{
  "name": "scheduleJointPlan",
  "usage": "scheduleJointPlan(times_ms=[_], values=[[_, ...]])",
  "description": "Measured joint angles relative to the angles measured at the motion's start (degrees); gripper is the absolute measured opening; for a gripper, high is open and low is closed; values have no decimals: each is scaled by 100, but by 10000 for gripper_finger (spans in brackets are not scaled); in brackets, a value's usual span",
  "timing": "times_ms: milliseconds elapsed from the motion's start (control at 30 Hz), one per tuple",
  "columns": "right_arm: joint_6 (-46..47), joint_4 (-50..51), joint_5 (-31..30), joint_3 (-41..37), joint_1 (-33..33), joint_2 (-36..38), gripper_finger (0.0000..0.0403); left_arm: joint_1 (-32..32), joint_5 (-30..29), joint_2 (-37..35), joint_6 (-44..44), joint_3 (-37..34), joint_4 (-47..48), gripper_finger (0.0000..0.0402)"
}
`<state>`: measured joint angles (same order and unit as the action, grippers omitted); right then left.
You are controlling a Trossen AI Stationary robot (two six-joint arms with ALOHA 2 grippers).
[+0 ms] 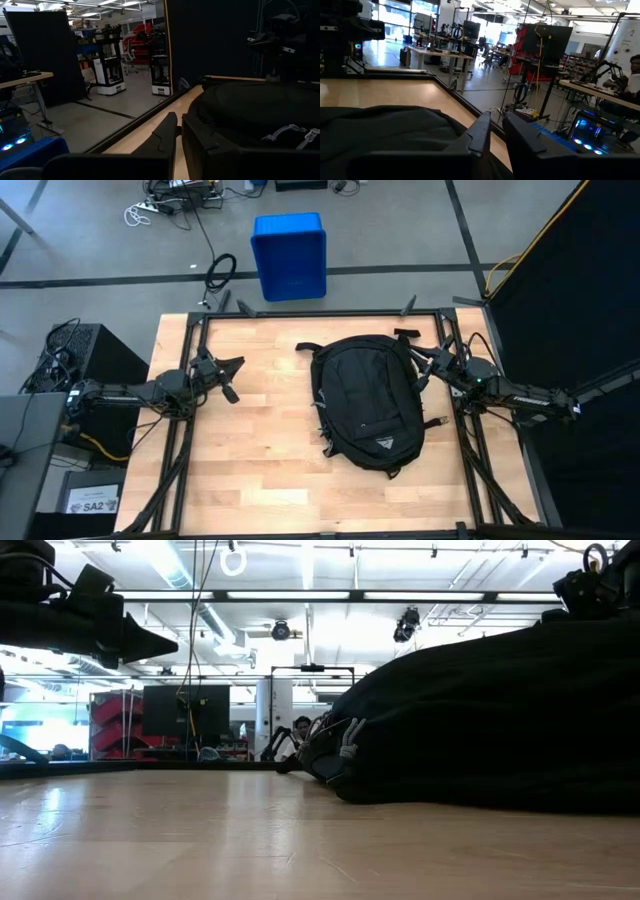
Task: Unpack backpack
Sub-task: Return to Home Position
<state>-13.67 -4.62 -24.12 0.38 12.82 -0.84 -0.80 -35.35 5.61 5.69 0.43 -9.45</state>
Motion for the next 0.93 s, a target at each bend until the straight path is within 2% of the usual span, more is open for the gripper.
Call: scheduleJointPlan(times_ms=[933], values=[[0, 0, 0, 0, 2, 2, 32, 0, -2, 0, 0, 0, 0, 3]])
